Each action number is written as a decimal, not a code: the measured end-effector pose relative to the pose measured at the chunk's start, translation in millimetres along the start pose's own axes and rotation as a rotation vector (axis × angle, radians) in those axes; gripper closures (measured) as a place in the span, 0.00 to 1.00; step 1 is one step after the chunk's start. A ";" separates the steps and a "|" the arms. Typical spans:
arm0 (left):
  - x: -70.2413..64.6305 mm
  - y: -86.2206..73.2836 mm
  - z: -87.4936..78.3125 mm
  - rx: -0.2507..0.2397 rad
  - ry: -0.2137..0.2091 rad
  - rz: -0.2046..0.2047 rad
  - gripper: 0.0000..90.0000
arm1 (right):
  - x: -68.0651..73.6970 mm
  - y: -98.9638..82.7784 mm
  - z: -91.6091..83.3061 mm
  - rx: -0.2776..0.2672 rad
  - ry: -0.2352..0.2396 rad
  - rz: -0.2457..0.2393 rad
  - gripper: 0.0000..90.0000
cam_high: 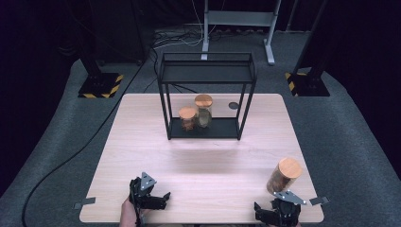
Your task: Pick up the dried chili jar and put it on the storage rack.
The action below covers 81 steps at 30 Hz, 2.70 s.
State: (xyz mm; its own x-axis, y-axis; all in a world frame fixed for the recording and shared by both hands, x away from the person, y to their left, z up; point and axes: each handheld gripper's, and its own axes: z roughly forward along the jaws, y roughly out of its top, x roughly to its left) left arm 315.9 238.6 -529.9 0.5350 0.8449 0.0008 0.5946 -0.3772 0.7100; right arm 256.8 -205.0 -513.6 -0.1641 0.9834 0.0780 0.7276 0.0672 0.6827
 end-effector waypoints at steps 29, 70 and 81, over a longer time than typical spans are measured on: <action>0.1 0.1 0.0 0.001 0.000 0.002 0.00 | -31.0 17.0 -8.5 -0.130 -0.150 -0.018 0.00; -0.1 0.0 -0.1 0.001 0.000 0.003 0.00 | -29.6 60.4 -10.8 -0.510 -0.088 -0.033 0.00; -0.2 0.0 -0.1 0.001 0.001 0.002 0.00 | -32.9 51.9 -8.4 -0.561 -0.063 0.003 0.22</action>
State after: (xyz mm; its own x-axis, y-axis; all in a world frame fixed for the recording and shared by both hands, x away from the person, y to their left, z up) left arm 315.8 238.5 -529.8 0.5358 0.8443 0.0032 0.5938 -0.3795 0.7094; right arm 294.3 -235.3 -474.6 -0.1096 0.9928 0.0489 0.2598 -0.0189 0.9655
